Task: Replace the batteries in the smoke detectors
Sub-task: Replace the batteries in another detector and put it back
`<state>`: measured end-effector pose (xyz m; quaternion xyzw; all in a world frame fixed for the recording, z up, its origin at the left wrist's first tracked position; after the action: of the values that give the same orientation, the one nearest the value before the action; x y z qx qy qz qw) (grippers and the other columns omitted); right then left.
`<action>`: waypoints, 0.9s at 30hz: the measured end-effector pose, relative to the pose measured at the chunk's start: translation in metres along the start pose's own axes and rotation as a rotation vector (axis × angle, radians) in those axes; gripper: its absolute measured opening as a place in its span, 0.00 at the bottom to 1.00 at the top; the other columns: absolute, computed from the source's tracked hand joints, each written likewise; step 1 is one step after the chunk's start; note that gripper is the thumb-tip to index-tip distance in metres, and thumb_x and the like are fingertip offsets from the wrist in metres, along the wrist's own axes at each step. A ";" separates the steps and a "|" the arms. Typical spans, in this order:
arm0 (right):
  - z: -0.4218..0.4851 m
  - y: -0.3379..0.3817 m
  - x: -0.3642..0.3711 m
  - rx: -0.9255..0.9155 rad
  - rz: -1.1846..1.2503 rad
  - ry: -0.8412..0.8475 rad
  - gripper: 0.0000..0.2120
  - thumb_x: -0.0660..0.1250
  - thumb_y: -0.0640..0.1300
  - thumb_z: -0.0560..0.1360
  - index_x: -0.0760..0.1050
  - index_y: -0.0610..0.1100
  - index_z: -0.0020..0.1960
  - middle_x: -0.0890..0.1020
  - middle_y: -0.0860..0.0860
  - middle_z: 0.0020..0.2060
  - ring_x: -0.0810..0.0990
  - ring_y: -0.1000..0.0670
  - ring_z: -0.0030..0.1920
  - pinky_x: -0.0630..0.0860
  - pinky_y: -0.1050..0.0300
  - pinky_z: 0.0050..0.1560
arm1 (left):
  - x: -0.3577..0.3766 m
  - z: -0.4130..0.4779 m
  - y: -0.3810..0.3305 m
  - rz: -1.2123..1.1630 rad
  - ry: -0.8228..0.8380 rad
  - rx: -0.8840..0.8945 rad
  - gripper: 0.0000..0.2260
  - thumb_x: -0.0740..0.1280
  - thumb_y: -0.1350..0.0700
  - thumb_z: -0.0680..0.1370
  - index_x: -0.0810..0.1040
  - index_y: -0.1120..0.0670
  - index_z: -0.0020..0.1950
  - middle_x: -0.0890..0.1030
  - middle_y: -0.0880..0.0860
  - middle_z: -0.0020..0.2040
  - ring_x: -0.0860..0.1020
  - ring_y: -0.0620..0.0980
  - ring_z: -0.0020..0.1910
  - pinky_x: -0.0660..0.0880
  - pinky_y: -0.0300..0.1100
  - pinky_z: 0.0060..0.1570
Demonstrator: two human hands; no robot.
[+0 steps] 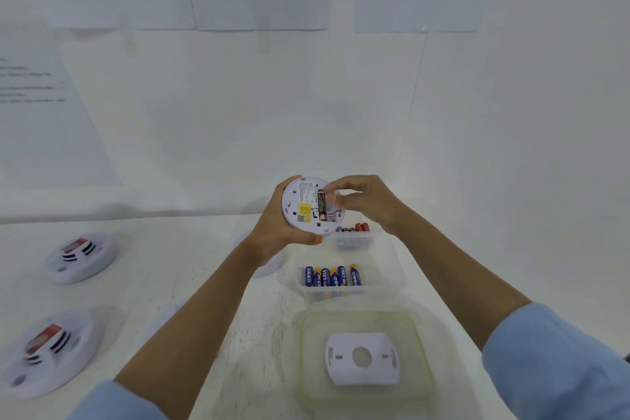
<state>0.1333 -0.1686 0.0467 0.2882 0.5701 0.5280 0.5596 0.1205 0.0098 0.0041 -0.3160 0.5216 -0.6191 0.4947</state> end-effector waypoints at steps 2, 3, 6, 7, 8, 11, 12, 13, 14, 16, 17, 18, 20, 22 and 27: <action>0.010 -0.010 -0.009 0.080 0.042 -0.093 0.07 0.67 0.35 0.74 0.80 0.42 0.49 0.81 0.49 0.43 0.79 0.52 0.41 0.76 0.59 0.45 | -0.005 0.003 0.003 0.006 -0.010 -0.007 0.43 0.75 0.67 0.56 0.63 0.47 0.66 0.72 0.47 0.62 0.73 0.41 0.59 0.77 0.36 0.49; 0.016 -0.017 -0.013 0.127 -0.027 -0.116 0.07 0.65 0.35 0.74 0.79 0.40 0.51 0.80 0.48 0.42 0.77 0.52 0.38 0.74 0.61 0.40 | -0.008 0.004 0.005 0.009 -0.014 -0.012 0.43 0.75 0.67 0.56 0.63 0.48 0.67 0.72 0.47 0.62 0.73 0.39 0.58 0.76 0.35 0.49; 0.036 -0.042 -0.011 0.271 -0.508 0.024 0.13 0.66 0.39 0.75 0.77 0.38 0.58 0.80 0.46 0.49 0.77 0.49 0.44 0.71 0.59 0.44 | -0.013 0.008 0.012 0.017 -0.027 -0.028 0.44 0.75 0.68 0.56 0.62 0.50 0.68 0.72 0.47 0.62 0.74 0.36 0.57 0.76 0.33 0.48; 0.042 -0.051 -0.006 0.310 -0.660 0.102 0.13 0.67 0.42 0.75 0.77 0.38 0.58 0.79 0.45 0.53 0.77 0.48 0.49 0.70 0.58 0.50 | -0.014 0.009 0.014 0.022 -0.033 -0.028 0.44 0.75 0.68 0.56 0.62 0.50 0.68 0.72 0.47 0.62 0.74 0.37 0.57 0.76 0.33 0.48; 0.047 -0.059 -0.001 0.350 -0.769 0.158 0.12 0.67 0.45 0.74 0.78 0.38 0.54 0.79 0.46 0.52 0.78 0.47 0.50 0.70 0.57 0.52 | -0.015 0.011 0.016 0.026 -0.038 -0.028 0.44 0.75 0.67 0.56 0.62 0.50 0.68 0.72 0.47 0.62 0.74 0.38 0.58 0.76 0.34 0.49; 0.061 -0.079 0.010 0.433 -0.955 0.221 0.17 0.68 0.51 0.73 0.67 0.43 0.32 0.72 0.49 0.30 0.71 0.50 0.31 0.70 0.57 0.41 | -0.015 0.016 0.020 0.031 -0.041 -0.028 0.42 0.75 0.67 0.57 0.63 0.49 0.67 0.72 0.46 0.62 0.73 0.40 0.59 0.76 0.34 0.49; 0.064 -0.083 0.013 0.442 -0.983 0.228 0.19 0.68 0.52 0.72 0.63 0.44 0.31 0.69 0.50 0.28 0.70 0.49 0.31 0.70 0.57 0.41 | -0.016 0.017 0.022 0.037 -0.039 -0.024 0.42 0.75 0.66 0.57 0.63 0.49 0.66 0.71 0.46 0.62 0.73 0.39 0.59 0.76 0.33 0.49; 0.066 -0.087 0.015 0.436 -1.001 0.229 0.19 0.69 0.52 0.72 0.63 0.43 0.33 0.69 0.50 0.29 0.71 0.48 0.34 0.72 0.56 0.41 | -0.017 0.018 0.022 0.047 -0.036 -0.019 0.42 0.75 0.66 0.57 0.63 0.49 0.66 0.71 0.46 0.62 0.73 0.39 0.59 0.75 0.33 0.49; 0.067 -0.087 0.016 0.427 -1.010 0.232 0.18 0.69 0.52 0.71 0.65 0.42 0.35 0.70 0.50 0.30 0.73 0.47 0.37 0.73 0.55 0.43 | -0.017 0.019 0.023 0.055 -0.035 -0.016 0.41 0.75 0.66 0.57 0.63 0.49 0.66 0.71 0.46 0.63 0.73 0.39 0.60 0.75 0.33 0.50; 0.068 -0.088 0.018 0.406 -1.012 0.245 0.17 0.70 0.49 0.71 0.65 0.43 0.34 0.71 0.50 0.30 0.74 0.46 0.39 0.74 0.54 0.44 | -0.019 0.020 0.024 0.061 -0.035 -0.013 0.41 0.75 0.65 0.57 0.63 0.48 0.66 0.71 0.46 0.63 0.72 0.38 0.60 0.75 0.32 0.50; 0.068 -0.089 0.019 0.395 -1.004 0.254 0.17 0.70 0.48 0.71 0.64 0.44 0.32 0.70 0.50 0.30 0.74 0.46 0.39 0.75 0.53 0.45 | -0.019 0.021 0.024 0.064 -0.037 -0.010 0.41 0.75 0.65 0.57 0.63 0.48 0.66 0.71 0.46 0.63 0.72 0.38 0.60 0.74 0.32 0.51; 0.069 -0.089 0.020 0.376 -0.995 0.259 0.17 0.70 0.46 0.71 0.64 0.45 0.31 0.71 0.51 0.29 0.74 0.46 0.39 0.75 0.53 0.46 | -0.020 0.022 0.024 0.066 -0.037 -0.006 0.41 0.75 0.65 0.57 0.62 0.49 0.66 0.71 0.46 0.63 0.72 0.38 0.60 0.74 0.32 0.51; 0.068 -0.089 0.022 0.316 -0.946 0.252 0.14 0.70 0.43 0.70 0.67 0.45 0.31 0.73 0.50 0.30 0.73 0.47 0.38 0.74 0.56 0.42 | -0.020 0.022 0.024 0.067 -0.037 -0.001 0.42 0.76 0.65 0.57 0.62 0.49 0.67 0.71 0.46 0.63 0.72 0.39 0.60 0.74 0.32 0.51; 0.067 -0.087 0.021 0.263 -0.859 0.225 0.06 0.71 0.41 0.68 0.75 0.41 0.36 0.78 0.48 0.34 0.74 0.48 0.37 0.71 0.61 0.38 | -0.019 0.022 0.024 0.072 -0.039 0.000 0.42 0.75 0.65 0.57 0.62 0.50 0.66 0.71 0.46 0.62 0.72 0.42 0.61 0.74 0.32 0.51; 0.054 -0.063 0.010 0.212 -0.484 0.015 0.10 0.71 0.36 0.69 0.79 0.35 0.49 0.81 0.45 0.39 0.76 0.49 0.36 0.71 0.64 0.34 | -0.018 0.016 0.021 0.053 -0.034 -0.013 0.41 0.75 0.66 0.57 0.63 0.49 0.66 0.71 0.45 0.62 0.72 0.44 0.61 0.75 0.32 0.49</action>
<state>0.1990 -0.1616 -0.0052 0.1968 0.6786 0.3182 0.6320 0.1467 0.0218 -0.0100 -0.3157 0.5252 -0.5970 0.5178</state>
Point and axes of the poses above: each hand's wrist, its own z-axis towards the middle knuckle, its own x-axis out of the palm, y = z × x, the point moved 2 cm from there along z, towards the middle knuckle
